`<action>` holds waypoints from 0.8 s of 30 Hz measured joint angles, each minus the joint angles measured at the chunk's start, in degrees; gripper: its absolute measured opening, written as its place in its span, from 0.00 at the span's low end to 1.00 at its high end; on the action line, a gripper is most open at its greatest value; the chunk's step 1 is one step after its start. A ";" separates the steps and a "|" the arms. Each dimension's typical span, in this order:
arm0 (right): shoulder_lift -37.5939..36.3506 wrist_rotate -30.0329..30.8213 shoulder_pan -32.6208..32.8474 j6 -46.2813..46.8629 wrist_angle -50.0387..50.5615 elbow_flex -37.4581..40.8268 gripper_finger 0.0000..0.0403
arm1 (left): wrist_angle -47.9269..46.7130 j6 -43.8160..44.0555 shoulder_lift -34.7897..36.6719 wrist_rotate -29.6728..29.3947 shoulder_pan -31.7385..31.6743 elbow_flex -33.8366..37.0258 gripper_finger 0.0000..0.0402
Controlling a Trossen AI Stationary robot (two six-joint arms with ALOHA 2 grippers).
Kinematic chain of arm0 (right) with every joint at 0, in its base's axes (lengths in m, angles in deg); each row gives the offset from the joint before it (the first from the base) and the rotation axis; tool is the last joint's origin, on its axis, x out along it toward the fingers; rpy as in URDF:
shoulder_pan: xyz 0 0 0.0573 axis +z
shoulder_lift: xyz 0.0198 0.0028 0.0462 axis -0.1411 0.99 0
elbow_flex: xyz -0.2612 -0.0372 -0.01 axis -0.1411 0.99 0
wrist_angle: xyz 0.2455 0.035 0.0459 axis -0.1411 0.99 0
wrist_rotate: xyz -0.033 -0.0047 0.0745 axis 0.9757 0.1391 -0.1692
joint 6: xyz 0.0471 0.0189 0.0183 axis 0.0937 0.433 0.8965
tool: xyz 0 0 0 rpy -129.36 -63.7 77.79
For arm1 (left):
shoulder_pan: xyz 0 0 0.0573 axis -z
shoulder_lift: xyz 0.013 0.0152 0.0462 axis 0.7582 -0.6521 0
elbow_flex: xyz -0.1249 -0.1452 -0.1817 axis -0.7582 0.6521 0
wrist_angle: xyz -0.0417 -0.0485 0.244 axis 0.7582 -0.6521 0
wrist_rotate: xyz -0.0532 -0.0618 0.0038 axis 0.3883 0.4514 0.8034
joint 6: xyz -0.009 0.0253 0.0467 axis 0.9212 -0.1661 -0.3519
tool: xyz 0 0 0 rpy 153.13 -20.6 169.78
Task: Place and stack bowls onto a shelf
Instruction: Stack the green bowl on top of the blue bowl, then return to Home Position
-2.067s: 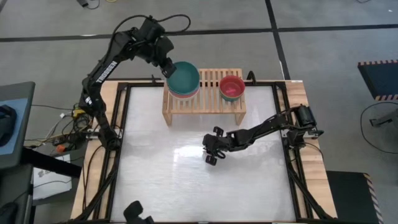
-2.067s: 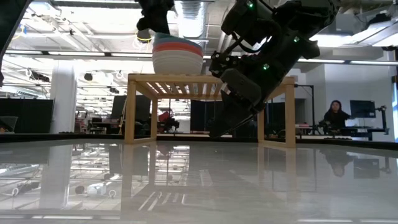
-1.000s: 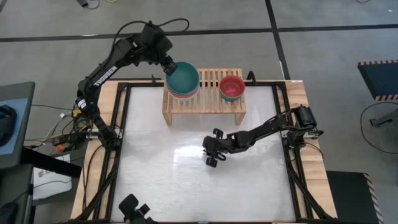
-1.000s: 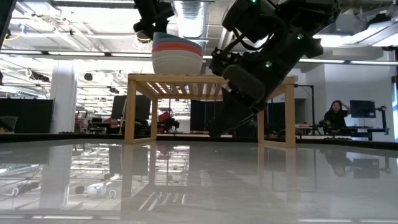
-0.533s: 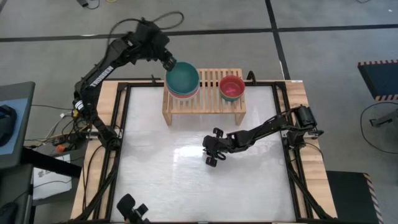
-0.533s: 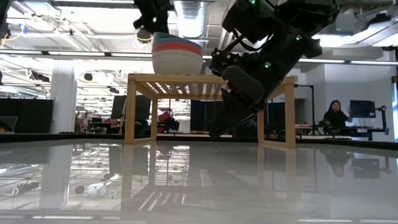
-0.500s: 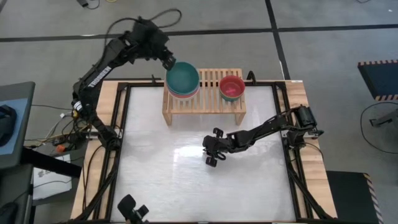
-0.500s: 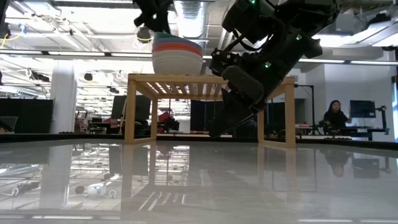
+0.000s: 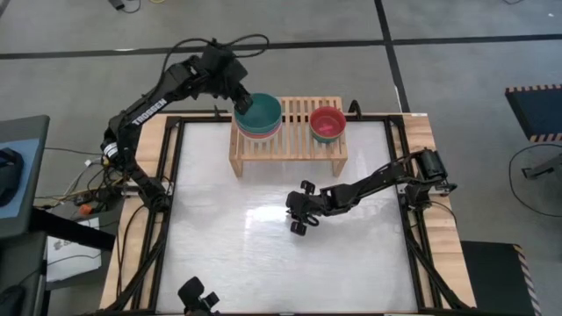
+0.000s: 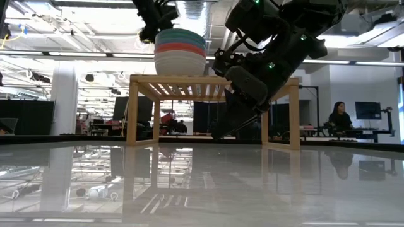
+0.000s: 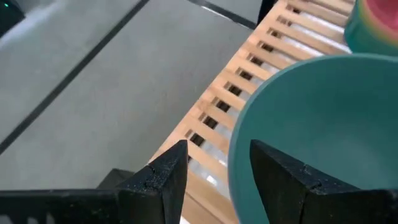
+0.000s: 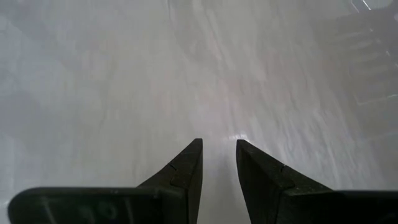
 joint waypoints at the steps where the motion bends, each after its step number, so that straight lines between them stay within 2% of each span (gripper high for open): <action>1: 0.00 -0.02 0.00 0.00 -0.03 0.00 0.30 | 0.49 0.00 0.00 -0.01 0.01 0.78 0.40; 5: 0.00 -0.02 0.00 -0.02 -0.20 0.00 0.30 | 0.89 -0.17 0.00 -0.31 -0.10 1.67 0.40; 9: 0.00 0.07 -0.04 -0.01 -0.20 0.00 0.30 | 0.46 -0.72 1.24 -0.02 0.34 -0.36 0.40; 15: -0.95 2.86 -0.02 1.31 -2.67 0.00 0.30 | 1.02 -2.36 10.45 0.07 3.02 -0.82 0.40; 17: -2.57 3.09 0.25 0.69 -3.80 -0.01 0.30 | 1.62 -2.49 14.99 0.24 4.92 2.95 0.38; 19: -4.56 3.26 0.43 -0.71 -3.87 0.15 0.30 | 4.92 -2.32 20.41 0.22 7.55 9.70 0.36; 24: -11.64 0.50 1.36 -5.92 -10.11 2.25 0.28 | 23.70 0.27 35.79 0.18 17.03 34.64 0.27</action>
